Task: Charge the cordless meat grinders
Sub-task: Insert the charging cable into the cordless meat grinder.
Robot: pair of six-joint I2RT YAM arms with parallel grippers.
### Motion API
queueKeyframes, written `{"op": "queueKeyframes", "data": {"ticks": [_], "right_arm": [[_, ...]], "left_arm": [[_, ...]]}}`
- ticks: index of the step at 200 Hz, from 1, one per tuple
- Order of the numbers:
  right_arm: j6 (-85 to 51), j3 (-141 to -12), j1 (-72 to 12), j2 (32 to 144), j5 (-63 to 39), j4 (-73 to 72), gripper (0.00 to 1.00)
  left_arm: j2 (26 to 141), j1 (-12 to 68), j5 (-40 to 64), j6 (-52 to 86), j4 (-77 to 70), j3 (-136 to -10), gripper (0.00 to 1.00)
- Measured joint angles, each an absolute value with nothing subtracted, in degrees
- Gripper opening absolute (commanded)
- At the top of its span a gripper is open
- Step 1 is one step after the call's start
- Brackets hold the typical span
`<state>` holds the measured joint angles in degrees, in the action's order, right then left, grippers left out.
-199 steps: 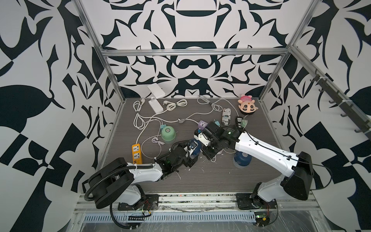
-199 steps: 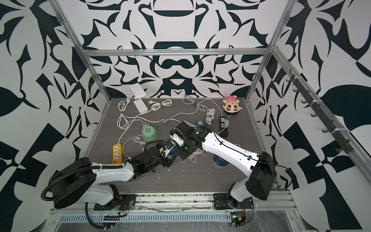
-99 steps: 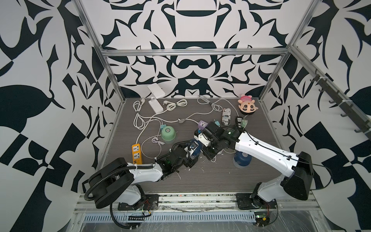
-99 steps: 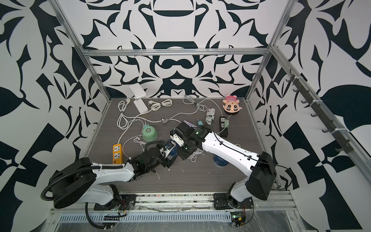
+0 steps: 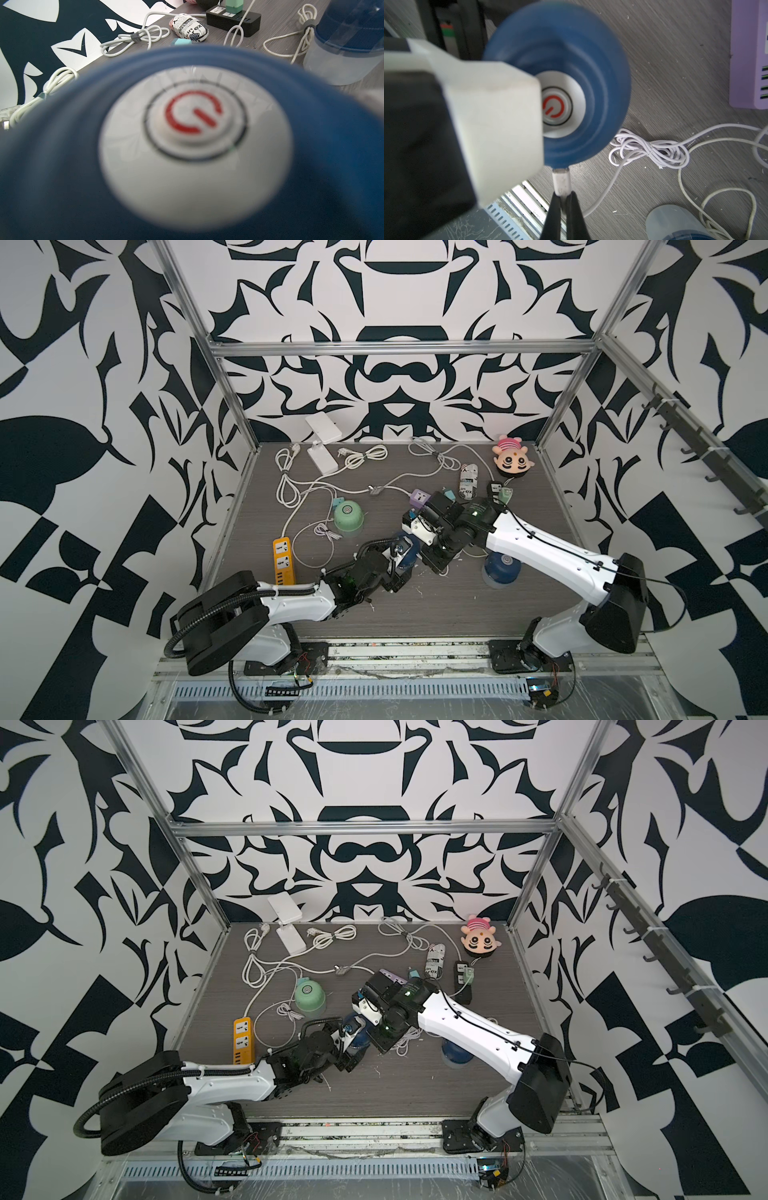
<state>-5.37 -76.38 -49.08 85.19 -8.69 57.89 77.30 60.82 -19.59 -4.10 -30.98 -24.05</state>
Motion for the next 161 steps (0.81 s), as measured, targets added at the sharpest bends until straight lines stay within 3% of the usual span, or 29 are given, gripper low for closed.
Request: {"op": "queueKeyframes", "data": {"ticks": [161], "right_arm": [[-5.6,-77.7,-46.1,86.8,-15.3,63.0,0.00]], "left_arm": [[78.4,65.4,-24.0,-2.3,-29.3,-24.9,0.38]]}}
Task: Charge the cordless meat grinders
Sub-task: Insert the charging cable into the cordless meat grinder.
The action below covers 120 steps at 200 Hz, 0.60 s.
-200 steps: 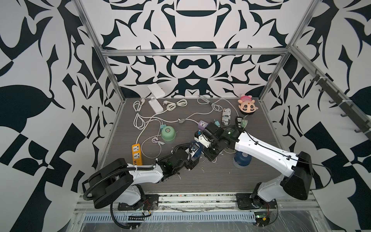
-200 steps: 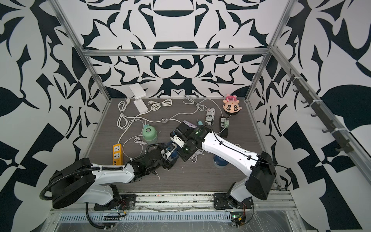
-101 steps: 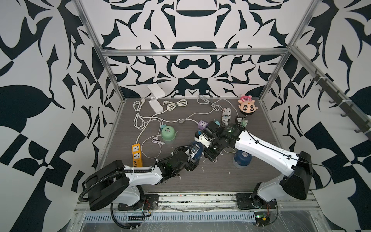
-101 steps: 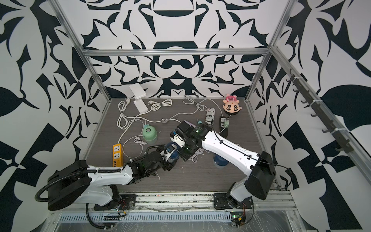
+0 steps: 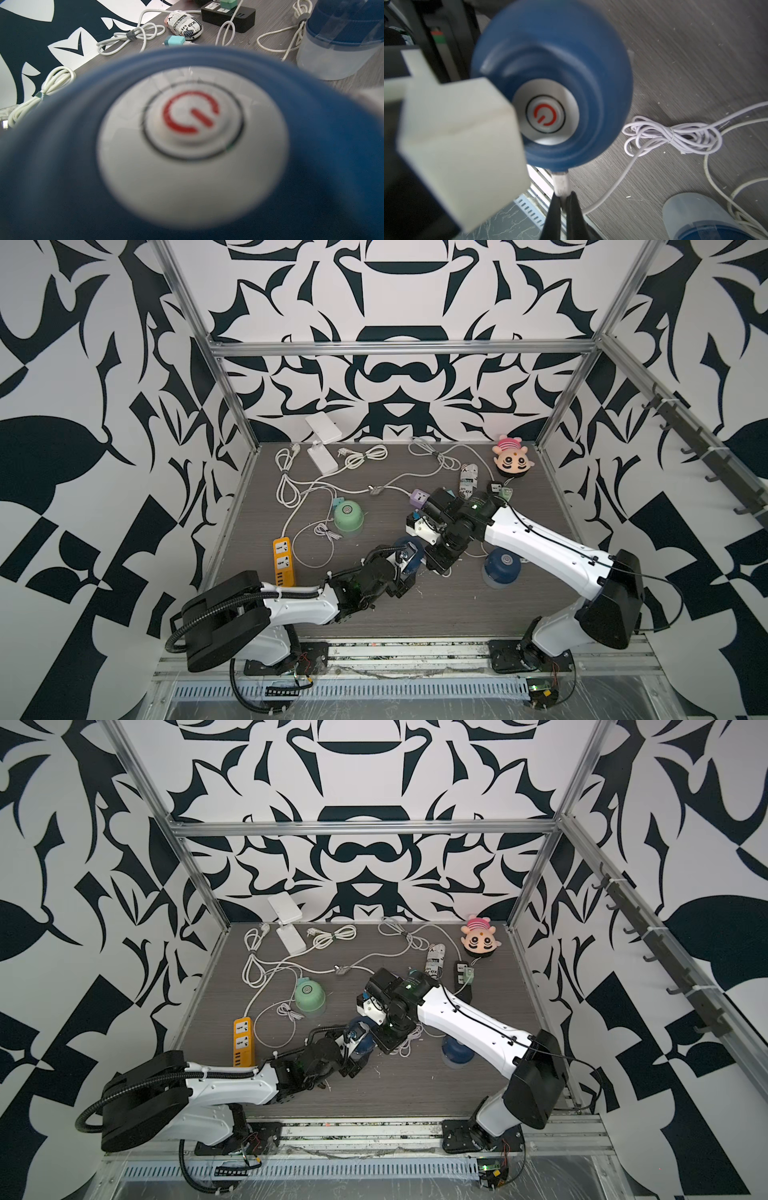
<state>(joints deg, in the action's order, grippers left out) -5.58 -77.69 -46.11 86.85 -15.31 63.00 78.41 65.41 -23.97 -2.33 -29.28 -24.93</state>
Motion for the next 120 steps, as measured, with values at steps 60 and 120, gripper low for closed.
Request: {"op": "queueKeyframes", "data": {"ticks": [60,120], "right_arm": [[-6.5,-79.0,-47.1,90.2,-15.0,64.3,0.00],[-5.8,-79.0,-44.9,90.3,-17.7,66.3,0.00]], "left_arm": [[79.5,65.7,-24.7,-2.2,-27.6,-25.1,0.37],[79.3,68.0,-27.1,-0.9,-26.0,-26.0,0.36]]}}
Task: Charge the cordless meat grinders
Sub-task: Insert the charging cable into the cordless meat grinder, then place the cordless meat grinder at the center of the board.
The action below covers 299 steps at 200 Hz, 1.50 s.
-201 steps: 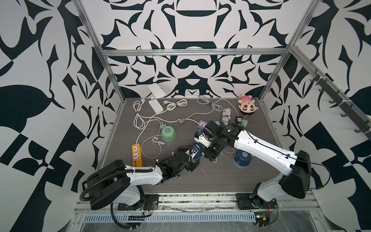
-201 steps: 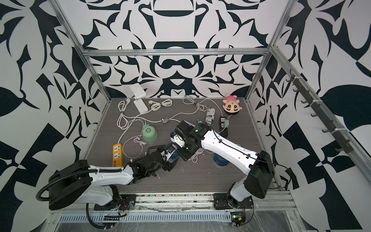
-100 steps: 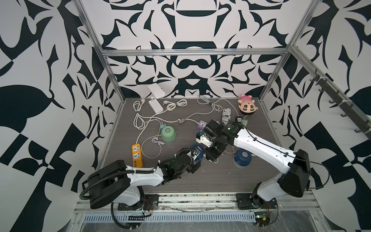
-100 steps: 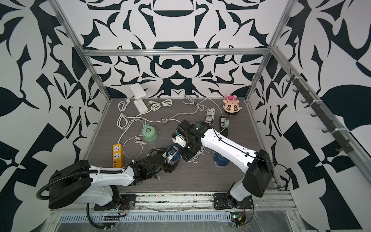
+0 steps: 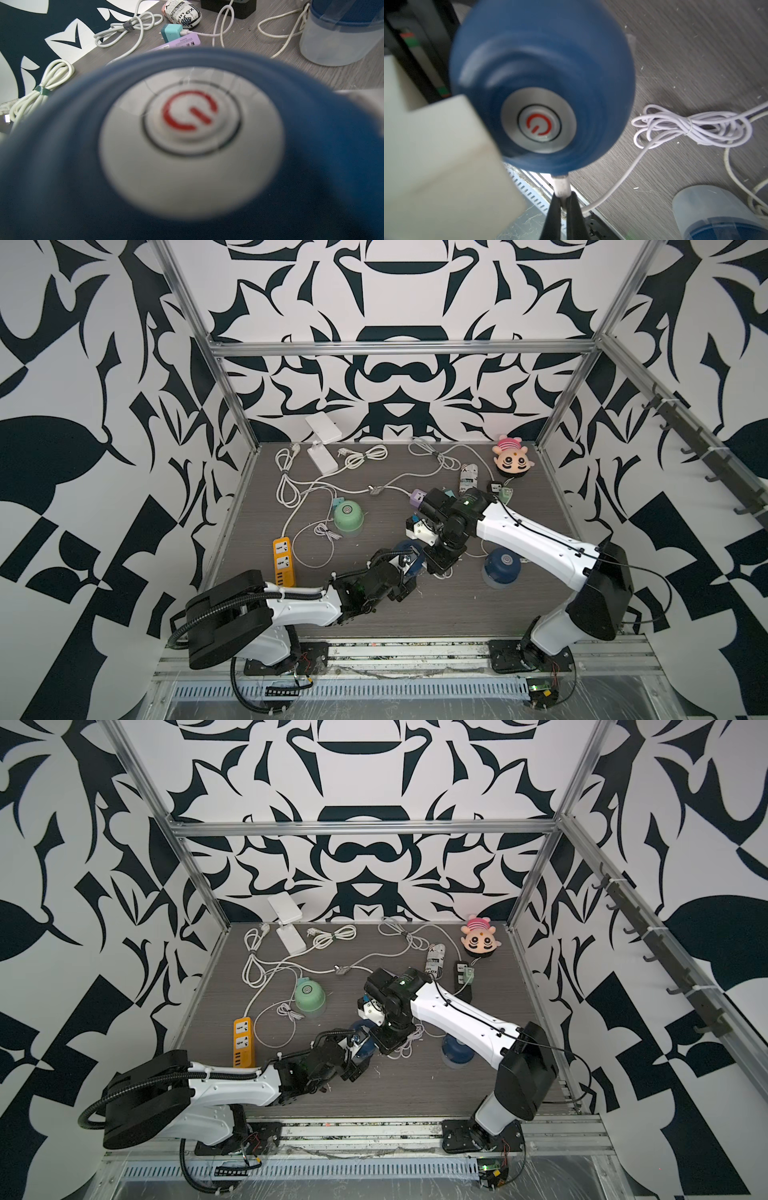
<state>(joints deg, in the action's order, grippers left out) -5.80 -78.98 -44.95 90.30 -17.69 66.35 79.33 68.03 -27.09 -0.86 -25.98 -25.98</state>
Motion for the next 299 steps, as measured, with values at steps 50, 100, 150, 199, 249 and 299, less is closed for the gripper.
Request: {"op": "queueKeyframes", "data": {"ticks": [50,100,150,199,249,299], "right_arm": [[-6.1,-79.0,-45.2,90.3,-18.3,66.7,0.00],[-6.2,-79.0,-43.9,90.3,-19.1,68.0,0.00],[-5.9,-79.0,-43.2,90.3,-19.9,67.9,0.02],[-4.8,-77.6,-42.4,87.0,-17.4,64.2,0.29],[-4.3,-76.8,-40.0,81.6,-13.7,52.5,0.38],[-5.8,-75.3,-35.5,79.5,-7.4,49.3,0.41]], "left_arm": [[79.5,68.8,-27.7,0.2,-25.8,-26.0,0.36],[80.3,70.0,-29.5,0.7,-26.0,-26.7,0.36],[81.3,70.7,-32.7,0.7,-27.6,-26.7,0.35],[82.0,70.2,-34.0,1.3,-31.1,-26.1,0.36],[83.8,69.3,-27.1,0.3,-36.1,-23.9,0.36],[94.1,66.1,-23.8,0.9,-46.1,-23.5,0.42]]}}
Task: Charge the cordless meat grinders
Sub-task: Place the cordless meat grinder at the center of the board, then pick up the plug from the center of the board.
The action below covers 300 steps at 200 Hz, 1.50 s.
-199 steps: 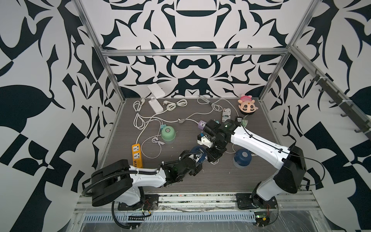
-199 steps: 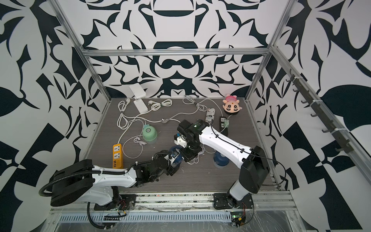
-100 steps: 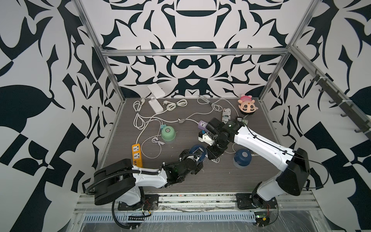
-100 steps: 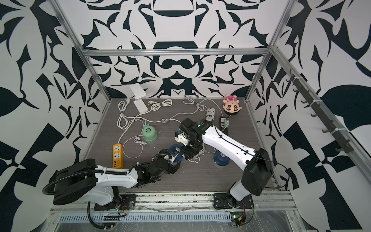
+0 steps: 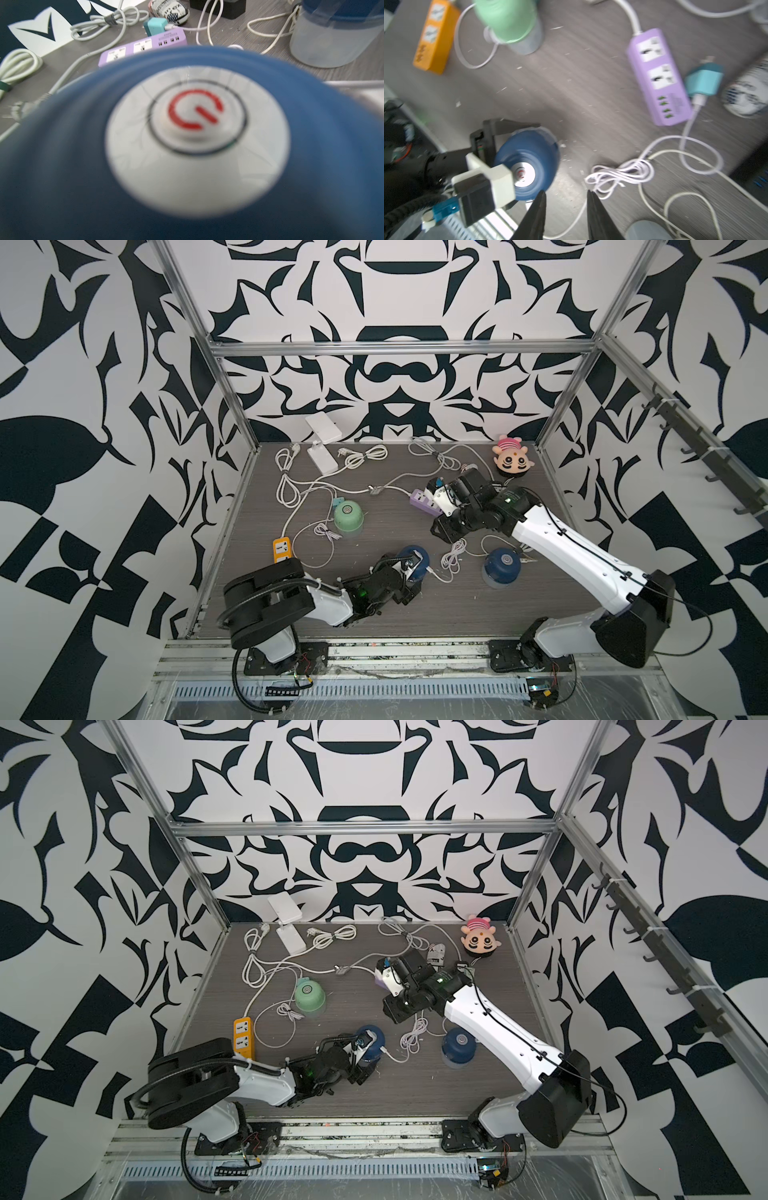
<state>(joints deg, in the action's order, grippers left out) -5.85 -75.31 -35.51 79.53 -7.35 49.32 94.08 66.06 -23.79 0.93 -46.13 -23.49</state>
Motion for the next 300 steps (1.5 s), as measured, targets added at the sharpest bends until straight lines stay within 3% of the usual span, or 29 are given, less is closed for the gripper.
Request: {"op": "queueKeyframes", "data": {"ticks": [50,63,83,199,300], "right_arm": [[-9.4,-74.7,-26.4,80.8,-3.1,45.0,0.52],[-10.3,-74.7,-24.4,82.3,-2.8,43.5,0.53],[-11.3,-74.9,-22.3,86.5,-2.7,41.3,0.53],[-13.6,-89.8,-17.9,112.8,-2.7,36.2,0.61],[-11.8,-97.3,-16.5,123.3,-0.5,38.4,0.49]], "left_arm": [[105.2,63.2,-21.3,1.8,-58.5,-27.9,0.57],[107.1,62.5,-20.4,2.1,-59.8,-29.4,0.69],[109.1,61.3,-19.5,2.4,-60.7,-31.3,1.00],[107.0,61.4,-18.2,4.6,-68.7,-23.0,0.99],[92.8,63.9,-22.1,15.2,-64.5,-13.8,1.00]]}}
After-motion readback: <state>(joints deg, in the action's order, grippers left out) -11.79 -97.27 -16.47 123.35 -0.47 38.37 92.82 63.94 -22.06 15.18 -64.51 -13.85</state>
